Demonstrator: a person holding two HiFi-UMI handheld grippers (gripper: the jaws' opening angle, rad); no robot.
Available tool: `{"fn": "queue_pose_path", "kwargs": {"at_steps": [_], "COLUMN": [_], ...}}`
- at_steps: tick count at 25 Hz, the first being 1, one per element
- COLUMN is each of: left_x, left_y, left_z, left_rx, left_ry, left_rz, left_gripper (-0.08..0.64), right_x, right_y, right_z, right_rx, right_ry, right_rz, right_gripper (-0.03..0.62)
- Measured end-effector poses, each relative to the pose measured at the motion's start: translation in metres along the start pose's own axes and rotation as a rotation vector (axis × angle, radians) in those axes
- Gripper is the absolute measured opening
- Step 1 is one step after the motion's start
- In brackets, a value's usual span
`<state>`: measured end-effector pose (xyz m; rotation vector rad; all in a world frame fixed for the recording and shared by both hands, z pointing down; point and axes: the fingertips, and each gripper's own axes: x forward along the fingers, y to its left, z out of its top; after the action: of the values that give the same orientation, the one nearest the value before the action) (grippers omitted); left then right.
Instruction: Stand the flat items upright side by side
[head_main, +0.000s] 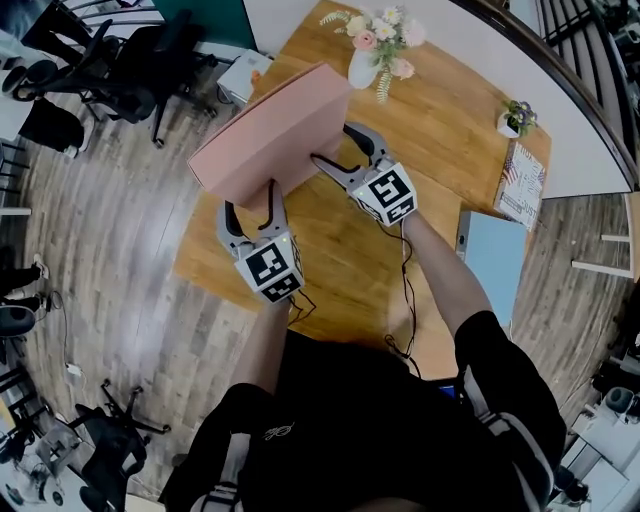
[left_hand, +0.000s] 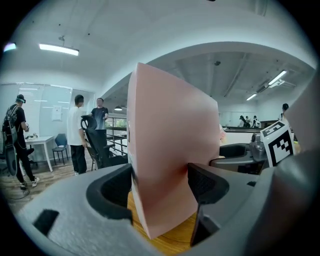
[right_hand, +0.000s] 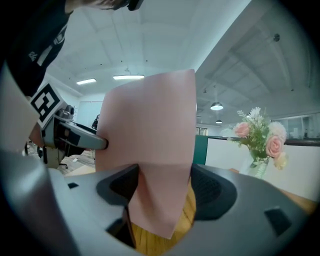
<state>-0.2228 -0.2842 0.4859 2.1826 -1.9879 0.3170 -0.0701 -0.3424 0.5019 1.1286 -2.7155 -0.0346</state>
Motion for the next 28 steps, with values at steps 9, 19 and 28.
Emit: {"fn": "queue_pose_path", "kwargs": {"at_steps": [9,19,28], "left_x": [-0.002,-0.005,0.003], "left_y": [0.002,0.003,0.009], "left_z": [-0.004,-0.016,-0.024], "left_rx": [-0.009,-0.026,-0.040], "left_ry": [0.003,0.030,0.051], "left_rz": [0.089,0.168,0.164], "left_gripper": [0.354,0.351,0.347], "right_x": [0.014,0.032,0.040], "right_y": [-0.001,0.002,0.001], "right_z": [-0.004,-0.017,-0.022], "right_rx": [-0.005,-0.009,-0.020], "right_ry": [-0.010,0.014,0.033], "right_rz": [0.069,0.140,0.129], "right_gripper": [0.322,0.324,0.324]}}
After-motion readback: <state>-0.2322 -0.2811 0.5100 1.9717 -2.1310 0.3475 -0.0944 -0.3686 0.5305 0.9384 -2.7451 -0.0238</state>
